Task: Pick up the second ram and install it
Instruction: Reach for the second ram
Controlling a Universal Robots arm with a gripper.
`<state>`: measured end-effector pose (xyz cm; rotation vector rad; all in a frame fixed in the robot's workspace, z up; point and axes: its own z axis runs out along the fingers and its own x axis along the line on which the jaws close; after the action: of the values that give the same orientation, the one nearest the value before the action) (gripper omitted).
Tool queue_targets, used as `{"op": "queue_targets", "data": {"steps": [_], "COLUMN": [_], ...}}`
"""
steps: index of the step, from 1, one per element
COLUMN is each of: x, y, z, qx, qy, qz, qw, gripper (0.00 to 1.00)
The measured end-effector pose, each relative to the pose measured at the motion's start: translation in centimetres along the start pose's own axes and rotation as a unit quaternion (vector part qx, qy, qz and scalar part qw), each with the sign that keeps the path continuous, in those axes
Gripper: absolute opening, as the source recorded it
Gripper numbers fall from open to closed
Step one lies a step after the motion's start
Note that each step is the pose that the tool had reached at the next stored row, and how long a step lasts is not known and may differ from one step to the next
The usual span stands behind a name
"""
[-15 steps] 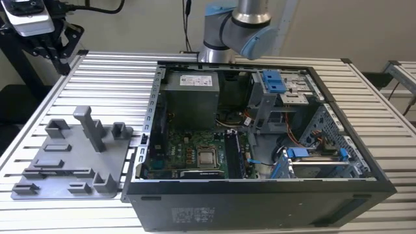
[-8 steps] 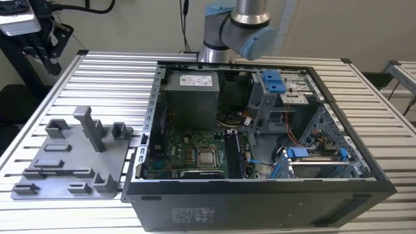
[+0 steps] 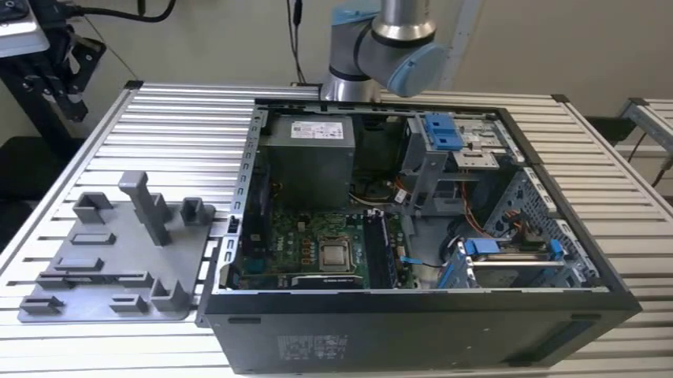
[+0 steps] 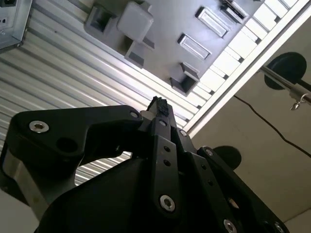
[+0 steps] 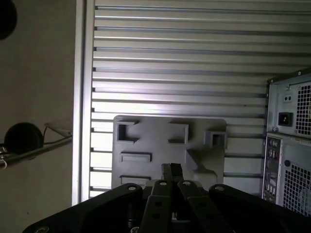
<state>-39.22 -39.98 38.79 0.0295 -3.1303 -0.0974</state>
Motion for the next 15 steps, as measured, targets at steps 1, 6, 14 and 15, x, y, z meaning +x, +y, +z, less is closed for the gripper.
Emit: {"op": "queue_targets", "data": {"steps": [1,6,14,15], "x": [0.06,0.08,0.12,0.14], "y": [0.00,-0.09,-1.89,-2.14], "z": [0.01,0.01,0.00,0.00], "qx": [0.0000,0.0000,0.0000,0.0000], "qy": [-0.0001,0.0000,0.0000,-0.0001], "qz": [0.000,0.000,0.000,0.000], "qw": [1.0000,1.0000,1.0000,1.0000], "gripper": [0.11,0.11,0.11,0.11]}}
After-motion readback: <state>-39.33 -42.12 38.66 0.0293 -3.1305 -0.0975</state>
